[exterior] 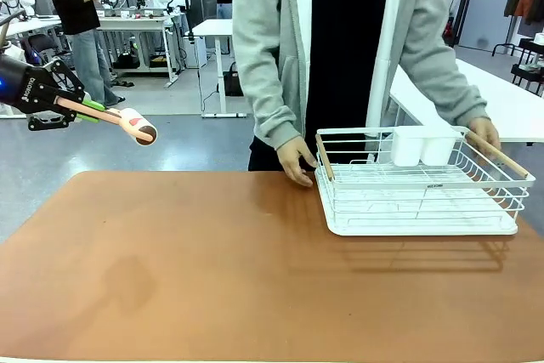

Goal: Clean the table.
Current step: Clean the table with the Lint Roller when the human lifts the Dish drying rack.

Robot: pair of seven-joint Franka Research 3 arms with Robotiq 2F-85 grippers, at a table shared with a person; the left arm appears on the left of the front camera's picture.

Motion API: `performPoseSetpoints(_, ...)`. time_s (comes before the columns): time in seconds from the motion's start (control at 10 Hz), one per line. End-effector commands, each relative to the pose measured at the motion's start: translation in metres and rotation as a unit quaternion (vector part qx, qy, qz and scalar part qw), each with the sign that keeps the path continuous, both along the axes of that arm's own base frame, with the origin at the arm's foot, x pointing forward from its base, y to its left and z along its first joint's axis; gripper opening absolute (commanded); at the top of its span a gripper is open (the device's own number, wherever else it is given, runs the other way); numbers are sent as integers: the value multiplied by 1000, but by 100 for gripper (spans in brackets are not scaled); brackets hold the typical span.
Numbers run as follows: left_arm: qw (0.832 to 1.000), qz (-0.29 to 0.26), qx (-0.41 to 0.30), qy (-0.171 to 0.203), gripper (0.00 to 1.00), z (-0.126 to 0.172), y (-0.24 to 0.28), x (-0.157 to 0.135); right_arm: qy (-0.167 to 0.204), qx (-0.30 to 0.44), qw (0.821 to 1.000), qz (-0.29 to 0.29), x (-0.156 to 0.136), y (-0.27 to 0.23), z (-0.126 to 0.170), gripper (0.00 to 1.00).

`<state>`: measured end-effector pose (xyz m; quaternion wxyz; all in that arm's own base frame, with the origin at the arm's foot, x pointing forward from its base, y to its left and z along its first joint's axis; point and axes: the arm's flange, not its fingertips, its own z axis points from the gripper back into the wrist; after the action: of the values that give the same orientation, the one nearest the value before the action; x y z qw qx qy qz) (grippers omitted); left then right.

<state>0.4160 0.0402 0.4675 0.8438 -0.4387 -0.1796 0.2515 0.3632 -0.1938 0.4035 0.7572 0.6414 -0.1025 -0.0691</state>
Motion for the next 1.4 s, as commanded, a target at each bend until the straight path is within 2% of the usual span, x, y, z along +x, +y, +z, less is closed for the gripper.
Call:
performPoseSetpoints(0.0, 1000, 2, 3, -2, 0, 1, -1, 0, -5, 1, 1000, 3, -2, 1, 3, 100)
performPoseSetpoints(1.3, 1000, 2, 3, -2, 0, 1, -1, 0, -5, 1, 1000, 3, -2, 1, 3, 100)
